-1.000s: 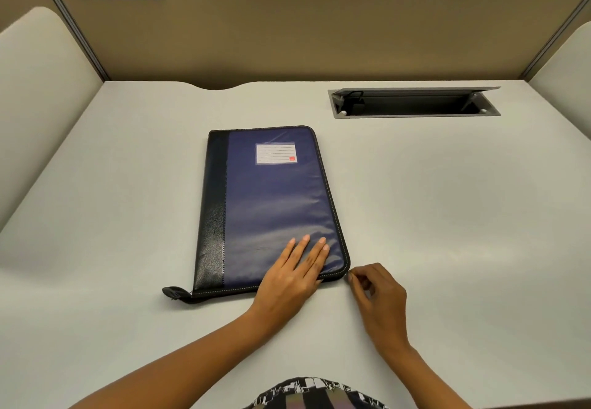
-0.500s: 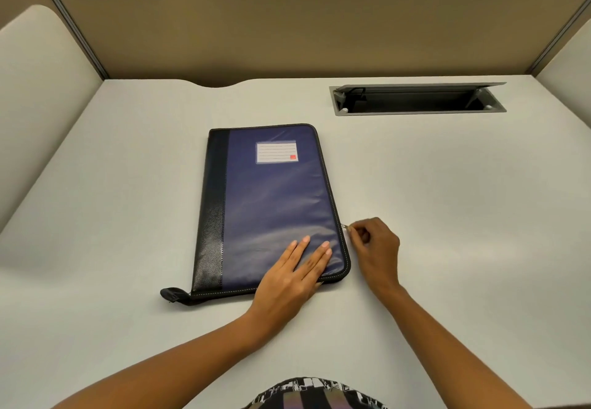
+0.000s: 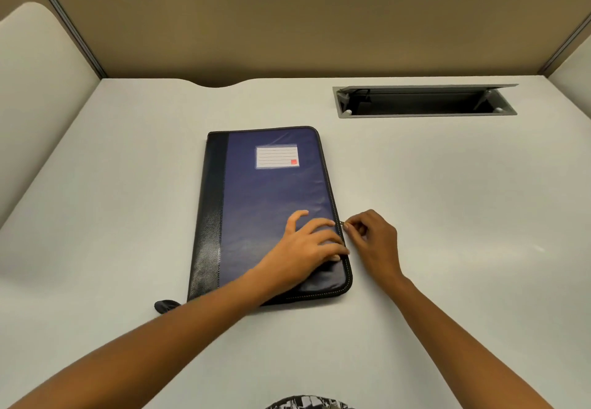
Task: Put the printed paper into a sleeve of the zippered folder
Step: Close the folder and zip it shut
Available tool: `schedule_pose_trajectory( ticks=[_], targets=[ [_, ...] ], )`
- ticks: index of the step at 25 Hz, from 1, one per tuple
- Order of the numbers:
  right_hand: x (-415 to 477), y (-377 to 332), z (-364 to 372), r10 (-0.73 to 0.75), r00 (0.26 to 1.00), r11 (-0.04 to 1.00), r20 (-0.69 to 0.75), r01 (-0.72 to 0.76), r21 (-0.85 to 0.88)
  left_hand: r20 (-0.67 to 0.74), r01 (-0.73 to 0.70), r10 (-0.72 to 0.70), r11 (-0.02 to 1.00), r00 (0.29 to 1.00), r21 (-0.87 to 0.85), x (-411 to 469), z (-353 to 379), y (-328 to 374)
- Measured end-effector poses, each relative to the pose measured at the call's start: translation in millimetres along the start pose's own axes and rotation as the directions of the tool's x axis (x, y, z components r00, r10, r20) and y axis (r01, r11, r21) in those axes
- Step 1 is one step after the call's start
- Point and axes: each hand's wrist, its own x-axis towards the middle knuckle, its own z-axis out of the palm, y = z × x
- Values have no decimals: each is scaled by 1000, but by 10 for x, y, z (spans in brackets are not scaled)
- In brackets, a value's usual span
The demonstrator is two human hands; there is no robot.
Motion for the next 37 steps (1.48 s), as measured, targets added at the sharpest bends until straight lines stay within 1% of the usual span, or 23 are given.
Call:
schedule_pose_trajectory(
  ticks=[2, 3, 4, 6, 9, 14, 17, 20, 22, 27, 32, 34, 37],
  targets=[
    [12, -2, -9, 13, 1000, 1000, 4, -13, -2, 188, -31, 44, 997, 981, -73, 208, 13, -175],
    [24, 1, -17, 17, 1000, 1000, 10, -17, -5, 234, -50, 70, 995, 970, -90, 276, 48, -220],
    [44, 6, -21, 20, 1000, 1000, 15, -20, -8, 241, -79, 101, 992, 965, -97, 324, 88, -237],
    [98, 16, -17, 25, 999, 1000, 21, -25, -9, 218, -140, 157, 986, 963, -90, 378, 164, -224],
    [235, 22, 16, 22, 1000, 1000, 18, -22, -17, 170, -174, 186, 981, 968, -83, 393, 252, -201],
    [656, 51, 132, -17, 1000, 998, 16, 17, -53, 166, -165, 188, 976, 968, -145, 387, 281, -212],
    [979, 70, 213, -32, 999, 997, 31, 34, -63, 153, -166, 189, 975, 970, -151, 382, 296, -204],
    [1306, 96, 303, -21, 998, 997, 67, 26, -72, 115, -170, 188, 974, 975, -148, 376, 306, -213],
    [1541, 105, 364, 9, 997, 998, 74, -4, -64, 101, -173, 190, 972, 977, -157, 371, 316, -207],
    [2105, 43, 552, 105, 992, 993, 76, -101, -58, 130, -172, 193, 972, 972, -162, 383, 295, -216],
    [2167, 75, 622, 163, 985, 986, 58, -164, 24, 189, -136, 186, 959, 964, -248, 465, 272, -309],
    [2133, 101, 617, 180, 982, 981, 50, -183, 57, 232, -113, 171, 964, 958, -242, 573, 249, -468],
    [2102, 86, 608, 200, 979, 975, 45, -204, 85, 268, -56, 105, 981, 958, -185, 839, 195, -871]
  ],
)
